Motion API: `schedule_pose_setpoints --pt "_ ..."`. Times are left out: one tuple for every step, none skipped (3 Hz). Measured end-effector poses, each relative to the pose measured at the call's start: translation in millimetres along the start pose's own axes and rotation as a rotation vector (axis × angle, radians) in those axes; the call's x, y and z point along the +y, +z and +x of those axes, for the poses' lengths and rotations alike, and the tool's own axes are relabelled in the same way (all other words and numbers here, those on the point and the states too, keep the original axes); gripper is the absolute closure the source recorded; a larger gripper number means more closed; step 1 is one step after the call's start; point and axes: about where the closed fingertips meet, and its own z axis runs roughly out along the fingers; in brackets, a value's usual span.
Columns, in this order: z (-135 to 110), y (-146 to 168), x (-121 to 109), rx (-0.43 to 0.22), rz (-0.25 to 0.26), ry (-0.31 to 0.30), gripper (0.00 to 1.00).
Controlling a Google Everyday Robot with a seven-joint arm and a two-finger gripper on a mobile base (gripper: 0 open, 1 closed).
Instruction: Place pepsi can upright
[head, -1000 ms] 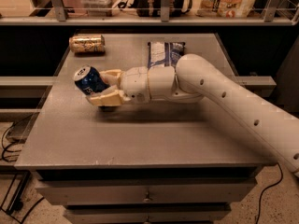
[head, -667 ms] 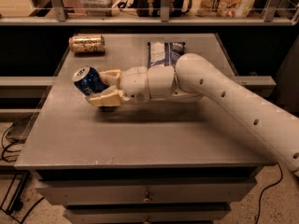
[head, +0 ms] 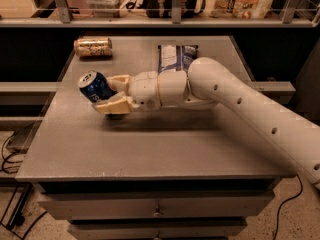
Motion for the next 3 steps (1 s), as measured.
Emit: schedule_pose_setpoints --pt "-0.2 -0.1 0.0 0.000 0.000 0.000 0.38" --pt "-0.2 -0.1 0.0 0.000 0.000 0.000 0.13" --pt "13.4 -26.3 5.2 0.038 0.071 0.038 0.00"
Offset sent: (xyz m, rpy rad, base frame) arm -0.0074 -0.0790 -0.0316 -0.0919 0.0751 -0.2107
